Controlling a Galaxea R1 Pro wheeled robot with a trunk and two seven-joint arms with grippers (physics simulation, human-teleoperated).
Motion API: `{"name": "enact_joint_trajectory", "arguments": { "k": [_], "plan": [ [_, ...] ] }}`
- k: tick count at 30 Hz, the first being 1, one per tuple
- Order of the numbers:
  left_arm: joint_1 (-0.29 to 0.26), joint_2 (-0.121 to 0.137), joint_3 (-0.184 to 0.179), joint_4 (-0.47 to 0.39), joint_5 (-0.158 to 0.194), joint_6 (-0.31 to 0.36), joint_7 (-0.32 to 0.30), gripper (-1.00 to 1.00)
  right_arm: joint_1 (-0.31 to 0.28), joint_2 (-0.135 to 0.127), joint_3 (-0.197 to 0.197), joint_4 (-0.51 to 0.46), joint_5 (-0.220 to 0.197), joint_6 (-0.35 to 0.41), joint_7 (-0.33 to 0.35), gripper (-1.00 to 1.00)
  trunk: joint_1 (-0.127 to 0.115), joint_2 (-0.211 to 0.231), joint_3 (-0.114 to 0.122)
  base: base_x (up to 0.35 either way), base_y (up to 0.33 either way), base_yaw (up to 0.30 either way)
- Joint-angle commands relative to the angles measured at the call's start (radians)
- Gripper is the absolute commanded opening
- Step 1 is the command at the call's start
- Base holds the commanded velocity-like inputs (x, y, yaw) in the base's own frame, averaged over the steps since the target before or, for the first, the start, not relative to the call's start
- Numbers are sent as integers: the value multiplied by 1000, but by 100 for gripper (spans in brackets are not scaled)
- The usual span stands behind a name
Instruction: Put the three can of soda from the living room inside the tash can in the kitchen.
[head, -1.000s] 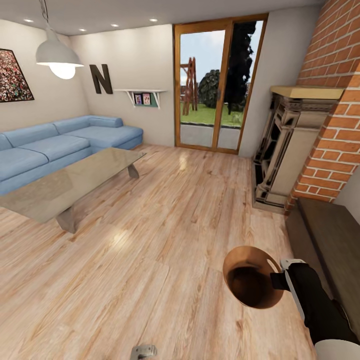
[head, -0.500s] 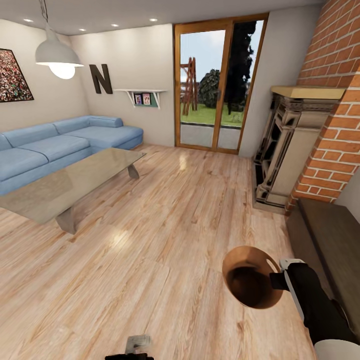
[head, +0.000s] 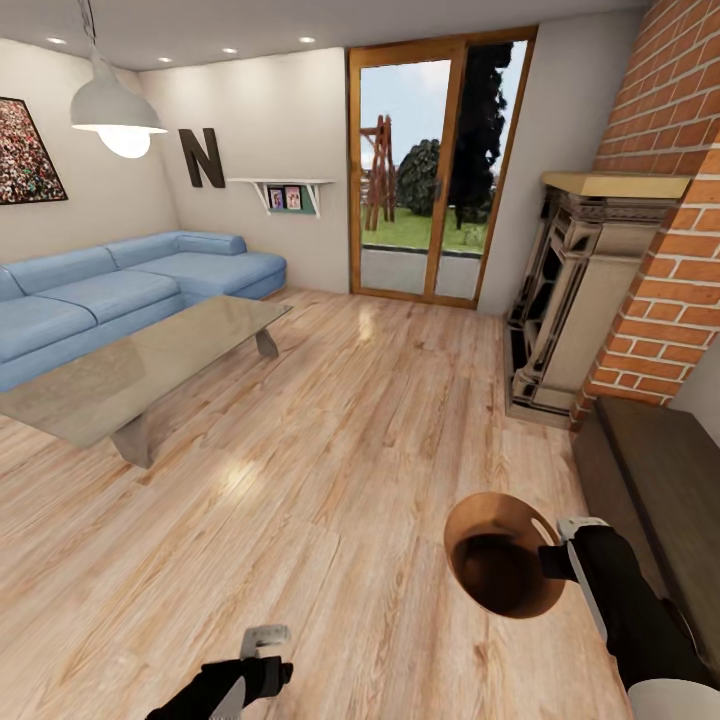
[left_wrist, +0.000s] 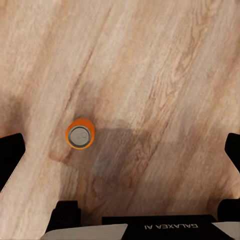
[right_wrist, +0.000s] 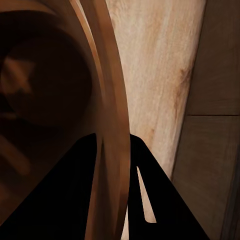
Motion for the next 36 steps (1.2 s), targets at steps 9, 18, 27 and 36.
{"name": "enact_joint_trajectory", "arguments": {
  "k": [9,18,27,36],
  "plan": [
    [-3,1,0,0,1,-11,5,100,0,0,0,0,-10,0,5,-100,0,0,0,0,5,0],
    [-3,1,0,1,2,-15,5,100,1,11,10,0,-8,0,5,-100,0,0,0,0,130,0],
    [-2,1,0,1,2,-17,3,100,1,15,14,0,-8,0,5,-100,0,0,0,0,28,0],
    [-1,1,-1,0,2,-18,3,100,1,15,14,0,-9,0,5,-100,0,0,0,0,1,0]
  ]
}}
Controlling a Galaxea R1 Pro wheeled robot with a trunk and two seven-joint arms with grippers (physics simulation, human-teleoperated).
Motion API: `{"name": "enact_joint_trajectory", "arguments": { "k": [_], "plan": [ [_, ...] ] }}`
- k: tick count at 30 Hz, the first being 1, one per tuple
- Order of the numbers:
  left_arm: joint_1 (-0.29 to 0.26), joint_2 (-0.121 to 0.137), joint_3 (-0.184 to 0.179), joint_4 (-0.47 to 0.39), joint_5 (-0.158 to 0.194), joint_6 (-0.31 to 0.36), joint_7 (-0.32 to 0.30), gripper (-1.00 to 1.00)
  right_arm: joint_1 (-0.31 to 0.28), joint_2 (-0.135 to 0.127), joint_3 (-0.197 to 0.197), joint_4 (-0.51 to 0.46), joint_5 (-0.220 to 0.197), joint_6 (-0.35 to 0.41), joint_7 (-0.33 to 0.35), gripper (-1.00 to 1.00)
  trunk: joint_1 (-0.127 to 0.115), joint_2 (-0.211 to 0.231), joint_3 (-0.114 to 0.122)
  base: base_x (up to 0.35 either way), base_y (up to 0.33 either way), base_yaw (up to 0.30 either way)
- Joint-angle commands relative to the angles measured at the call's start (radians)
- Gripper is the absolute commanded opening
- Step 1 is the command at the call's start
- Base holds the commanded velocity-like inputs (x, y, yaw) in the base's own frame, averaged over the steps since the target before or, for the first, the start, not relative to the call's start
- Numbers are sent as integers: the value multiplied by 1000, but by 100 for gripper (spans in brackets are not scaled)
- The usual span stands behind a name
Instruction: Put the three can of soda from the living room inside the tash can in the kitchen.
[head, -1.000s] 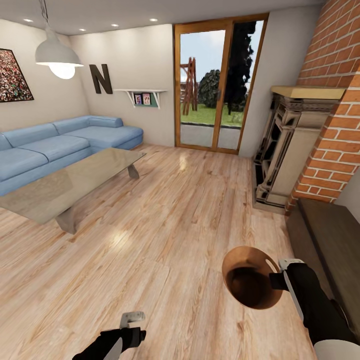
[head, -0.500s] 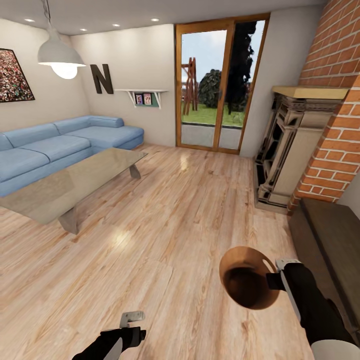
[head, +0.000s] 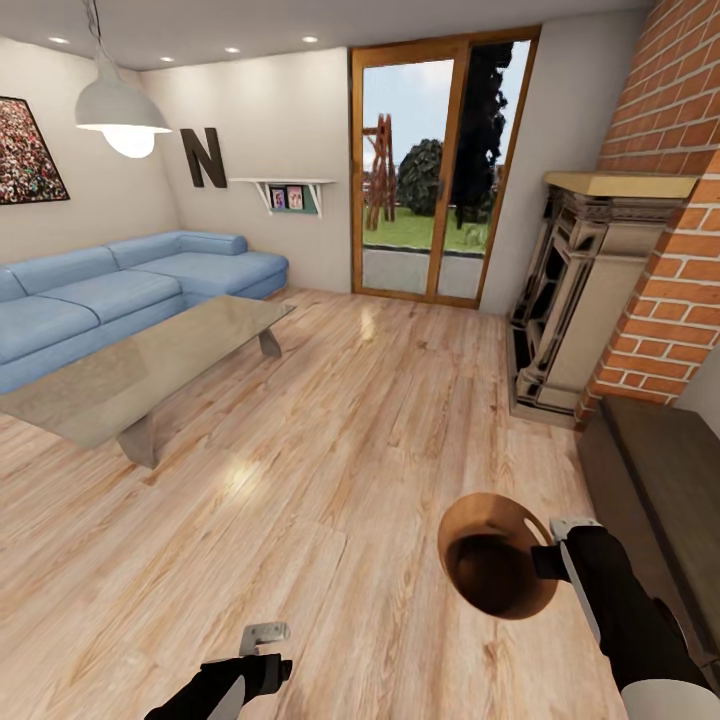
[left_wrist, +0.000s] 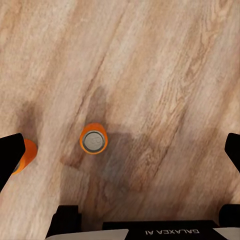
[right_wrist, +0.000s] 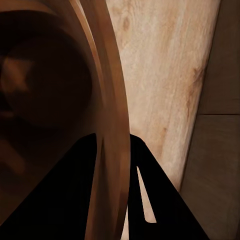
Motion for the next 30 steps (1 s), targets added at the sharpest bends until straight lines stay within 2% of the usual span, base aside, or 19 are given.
{"name": "enact_joint_trajectory", "arguments": {
  "k": [1,30],
  "plan": [
    [0,0,0,0,0,0,0,100,0,0,0,0,-5,0,5,-100,0,0,0,0,0,0],
    [-17,1,1,45,-2,2,3,100,0,0,16,1,-7,0,5,-100,0,0,-42,0,0,0]
  ]
}}
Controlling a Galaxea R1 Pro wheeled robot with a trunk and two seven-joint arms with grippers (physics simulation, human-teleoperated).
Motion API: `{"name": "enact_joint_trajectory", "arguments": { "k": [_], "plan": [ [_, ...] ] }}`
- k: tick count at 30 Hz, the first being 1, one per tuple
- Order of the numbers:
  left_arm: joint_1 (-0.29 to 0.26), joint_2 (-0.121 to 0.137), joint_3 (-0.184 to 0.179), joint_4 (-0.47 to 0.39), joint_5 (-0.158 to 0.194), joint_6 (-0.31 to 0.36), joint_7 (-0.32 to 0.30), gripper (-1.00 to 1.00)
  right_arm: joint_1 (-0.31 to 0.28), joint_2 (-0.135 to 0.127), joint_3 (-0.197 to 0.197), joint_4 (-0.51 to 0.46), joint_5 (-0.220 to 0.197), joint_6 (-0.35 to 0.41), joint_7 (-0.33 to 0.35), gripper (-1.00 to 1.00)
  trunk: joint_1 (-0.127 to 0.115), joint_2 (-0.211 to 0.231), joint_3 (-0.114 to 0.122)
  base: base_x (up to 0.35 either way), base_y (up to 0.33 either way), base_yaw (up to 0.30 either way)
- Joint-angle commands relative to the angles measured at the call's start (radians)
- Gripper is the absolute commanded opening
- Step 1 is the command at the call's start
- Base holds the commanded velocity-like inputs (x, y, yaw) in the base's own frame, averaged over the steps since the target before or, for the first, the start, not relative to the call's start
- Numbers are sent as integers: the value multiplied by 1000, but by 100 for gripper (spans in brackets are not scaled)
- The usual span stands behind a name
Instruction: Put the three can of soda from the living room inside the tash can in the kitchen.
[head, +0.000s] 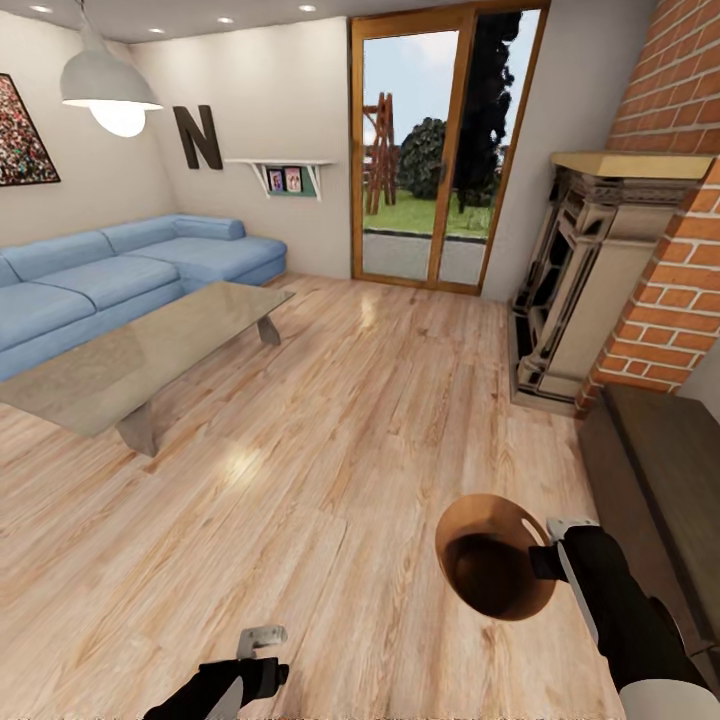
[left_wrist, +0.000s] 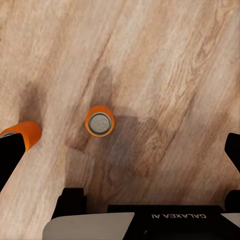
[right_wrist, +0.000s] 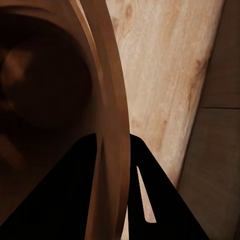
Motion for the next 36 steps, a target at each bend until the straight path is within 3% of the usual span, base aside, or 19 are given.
{"name": "enact_joint_trajectory", "arguments": {
  "k": [1,10,36],
  "plan": [
    [-1,0,0,0,0,0,0,100,0,0,0,0,-9,0,5,-100,0,0,-1,0,0,0],
    [-6,0,-1,-7,1,0,-1,100,-1,0,1,0,-9,0,5,-100,0,0,-12,0,0,0],
    [-3,-5,-2,-13,0,-1,7,100,-1,0,1,-1,-8,0,5,-100,0,0,-13,0,0,0]
  ]
}}
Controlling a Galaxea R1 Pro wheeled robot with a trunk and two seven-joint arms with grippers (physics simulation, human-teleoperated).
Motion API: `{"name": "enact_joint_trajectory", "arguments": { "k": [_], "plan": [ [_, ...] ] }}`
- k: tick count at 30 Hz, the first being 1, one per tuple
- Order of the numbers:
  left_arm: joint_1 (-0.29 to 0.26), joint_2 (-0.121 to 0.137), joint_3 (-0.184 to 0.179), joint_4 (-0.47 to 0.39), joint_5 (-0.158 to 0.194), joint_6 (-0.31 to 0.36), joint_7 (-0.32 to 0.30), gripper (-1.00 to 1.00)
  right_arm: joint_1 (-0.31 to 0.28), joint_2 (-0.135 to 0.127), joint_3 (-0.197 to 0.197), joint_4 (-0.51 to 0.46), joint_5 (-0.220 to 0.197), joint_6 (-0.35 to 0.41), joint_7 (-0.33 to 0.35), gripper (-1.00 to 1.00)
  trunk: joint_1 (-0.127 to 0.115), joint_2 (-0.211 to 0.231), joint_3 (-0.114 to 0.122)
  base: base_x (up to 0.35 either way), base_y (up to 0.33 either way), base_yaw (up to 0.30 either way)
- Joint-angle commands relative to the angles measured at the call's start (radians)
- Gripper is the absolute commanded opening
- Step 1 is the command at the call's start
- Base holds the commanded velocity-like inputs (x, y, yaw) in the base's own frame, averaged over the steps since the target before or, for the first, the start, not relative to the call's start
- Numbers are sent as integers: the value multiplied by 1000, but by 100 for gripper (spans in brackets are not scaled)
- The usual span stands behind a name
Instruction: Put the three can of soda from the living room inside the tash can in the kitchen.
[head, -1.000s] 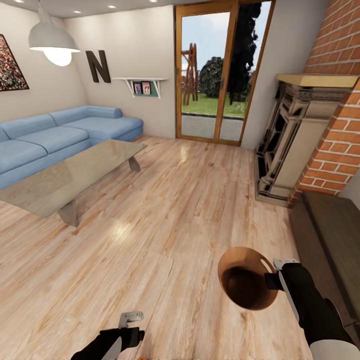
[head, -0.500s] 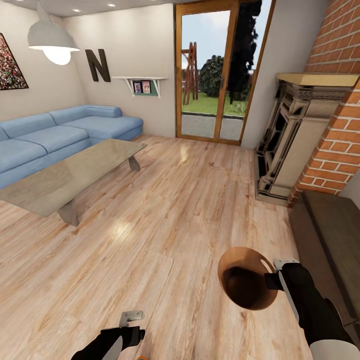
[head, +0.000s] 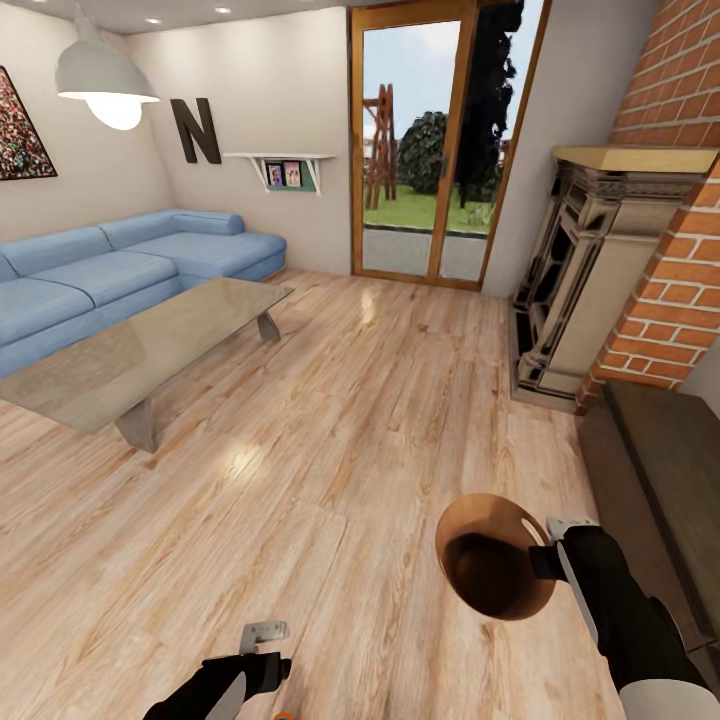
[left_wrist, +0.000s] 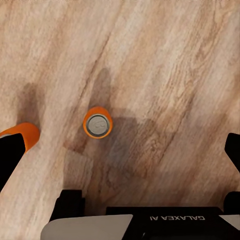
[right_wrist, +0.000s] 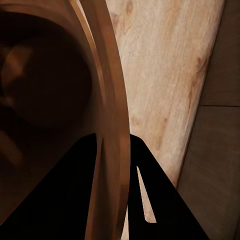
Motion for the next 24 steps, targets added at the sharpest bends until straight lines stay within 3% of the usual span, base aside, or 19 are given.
{"name": "enact_joint_trajectory", "arguments": {
  "k": [1,14,24],
  "plan": [
    [0,0,0,0,0,0,0,100,0,0,0,0,-9,0,5,-100,0,0,0,0,0,0],
    [0,3,1,-3,2,1,-5,100,0,0,0,0,-9,0,5,-100,0,0,0,0,0,0],
    [0,4,2,-3,3,3,-9,100,0,1,0,0,-9,0,5,-100,38,-70,-31,0,0,0]
  ]
}}
